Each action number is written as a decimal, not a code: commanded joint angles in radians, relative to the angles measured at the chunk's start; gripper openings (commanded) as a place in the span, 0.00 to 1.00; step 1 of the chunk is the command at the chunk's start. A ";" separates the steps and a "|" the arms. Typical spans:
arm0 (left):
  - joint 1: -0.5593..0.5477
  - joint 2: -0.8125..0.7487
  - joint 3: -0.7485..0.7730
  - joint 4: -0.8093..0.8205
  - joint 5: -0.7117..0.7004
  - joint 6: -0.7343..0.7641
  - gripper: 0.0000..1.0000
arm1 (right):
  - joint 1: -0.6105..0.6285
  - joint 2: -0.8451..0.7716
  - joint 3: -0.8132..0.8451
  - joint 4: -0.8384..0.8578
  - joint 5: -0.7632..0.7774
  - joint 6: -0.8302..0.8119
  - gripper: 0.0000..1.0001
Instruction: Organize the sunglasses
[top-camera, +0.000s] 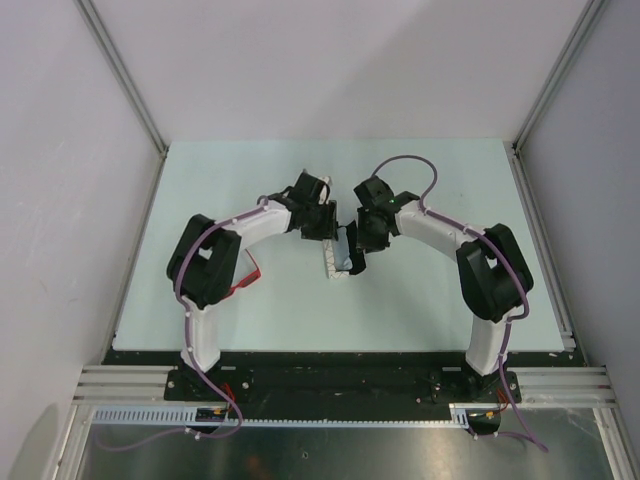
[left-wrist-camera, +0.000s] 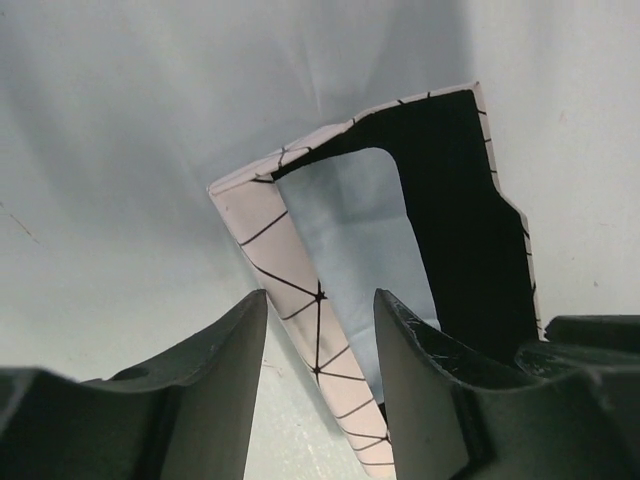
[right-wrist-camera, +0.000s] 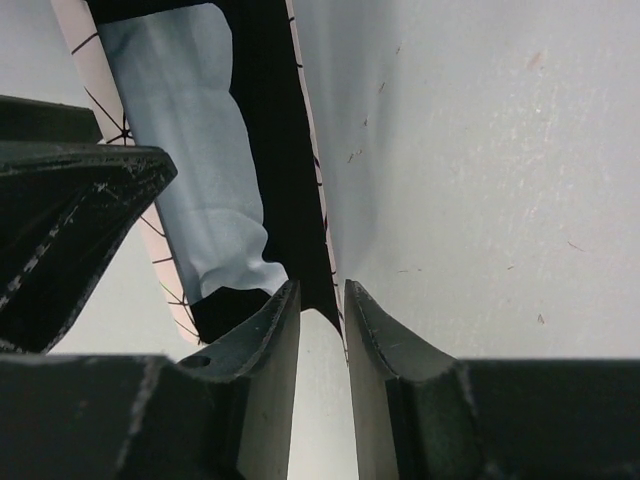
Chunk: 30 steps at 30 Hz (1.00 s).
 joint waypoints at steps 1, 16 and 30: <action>0.004 0.025 0.061 -0.010 -0.044 0.045 0.52 | 0.016 -0.007 -0.004 0.011 -0.002 0.025 0.31; 0.007 0.108 0.216 -0.033 -0.110 0.105 0.54 | 0.065 -0.031 -0.021 0.017 0.008 0.087 0.30; 0.180 -0.219 0.065 -0.076 -0.237 0.087 0.73 | 0.084 -0.206 -0.018 0.170 0.109 -0.114 0.64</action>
